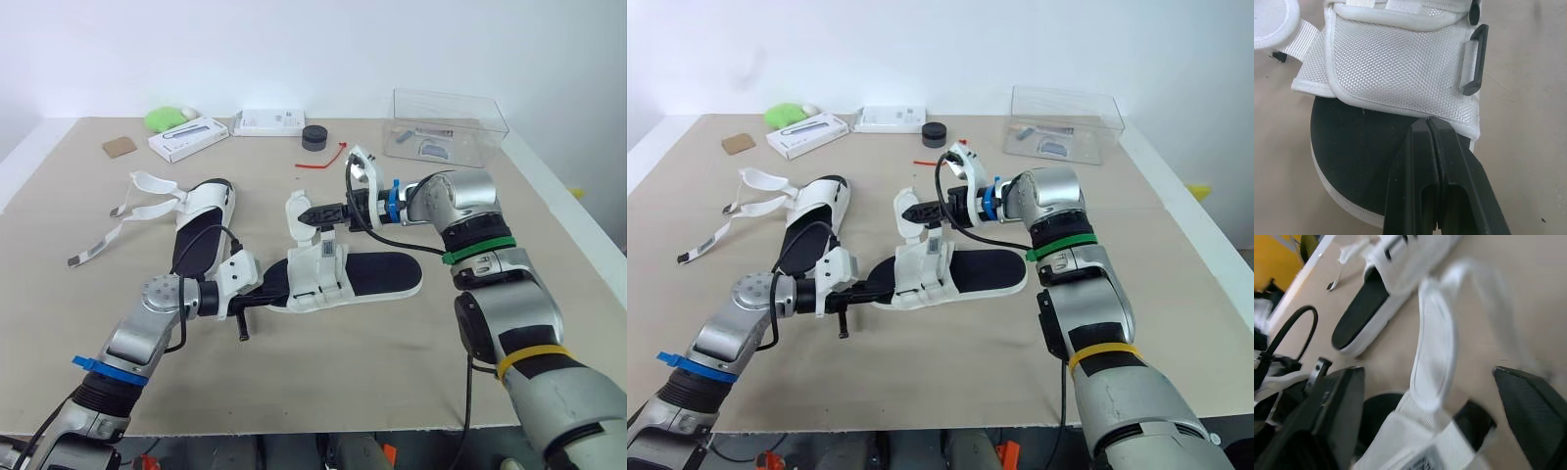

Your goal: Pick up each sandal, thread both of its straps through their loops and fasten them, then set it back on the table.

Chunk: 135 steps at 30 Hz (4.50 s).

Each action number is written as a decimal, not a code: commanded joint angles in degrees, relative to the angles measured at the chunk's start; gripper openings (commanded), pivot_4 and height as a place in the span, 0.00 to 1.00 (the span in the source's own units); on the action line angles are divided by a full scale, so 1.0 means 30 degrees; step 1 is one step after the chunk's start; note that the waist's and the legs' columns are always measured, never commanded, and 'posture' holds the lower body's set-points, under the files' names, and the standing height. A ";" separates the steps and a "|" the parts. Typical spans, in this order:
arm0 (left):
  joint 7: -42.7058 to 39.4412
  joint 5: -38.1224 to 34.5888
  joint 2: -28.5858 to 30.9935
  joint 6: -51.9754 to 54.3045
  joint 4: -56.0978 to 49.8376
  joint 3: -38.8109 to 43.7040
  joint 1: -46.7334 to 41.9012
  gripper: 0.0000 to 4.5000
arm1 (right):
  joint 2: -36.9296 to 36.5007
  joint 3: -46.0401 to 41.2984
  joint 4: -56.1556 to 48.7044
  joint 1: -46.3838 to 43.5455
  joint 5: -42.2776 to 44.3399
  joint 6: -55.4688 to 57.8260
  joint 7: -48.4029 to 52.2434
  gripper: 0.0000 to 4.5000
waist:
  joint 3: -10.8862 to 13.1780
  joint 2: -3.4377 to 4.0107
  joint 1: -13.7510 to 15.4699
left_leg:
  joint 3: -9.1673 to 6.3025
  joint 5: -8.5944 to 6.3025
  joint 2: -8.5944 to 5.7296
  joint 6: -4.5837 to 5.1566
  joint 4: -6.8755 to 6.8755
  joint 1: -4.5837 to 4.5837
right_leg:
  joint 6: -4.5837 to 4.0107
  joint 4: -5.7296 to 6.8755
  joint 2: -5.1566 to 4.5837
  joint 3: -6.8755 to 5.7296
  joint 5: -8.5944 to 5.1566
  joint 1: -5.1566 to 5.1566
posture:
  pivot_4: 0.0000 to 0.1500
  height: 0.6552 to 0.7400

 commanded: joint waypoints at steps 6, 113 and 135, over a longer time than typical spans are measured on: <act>0.0035 0.0377 0.0236 0.0205 0.0098 -0.0395 0.0338 0.00 | 0.1057 -0.1656 0.2811 -0.2250 0.0177 -0.0888 0.0318 0.99 | 0.0000 -0.0001 -0.0013 | -0.0005 -0.0001 -0.0009 -0.0002 -0.0002 -0.0008 | 0.0003 0.0000 -0.0022 -0.0065 0.0002 -0.0006 | 1.00 1.00; -0.0171 -0.0279 -0.0103 0.1439 0.0380 -0.0258 -0.0118 0.00 | -0.8789 0.3933 -2.2673 1.0974 1.2850 0.3087 -0.2552 0.77 | -0.0007 0.0002 0.0059 | -0.0246 0.0098 -0.0024 -0.0021 0.0020 0.0118 | 0.0029 0.0117 -0.0020 -0.0220 -0.0139 0.0137 | 1.00 1.00; 0.0182 -0.0378 -0.0439 0.1627 0.0123 -0.0374 0.0108 0.00 | -0.2757 0.2627 -2.0942 0.8731 1.1268 0.9748 -0.8284 0.77 | -0.0015 -0.0009 0.0013 | -0.0305 0.0092 -0.0039 -0.0024 0.0022 0.0036 | 0.0058 0.0101 -0.0015 -0.0221 -0.0153 0.0113 | 1.00 1.00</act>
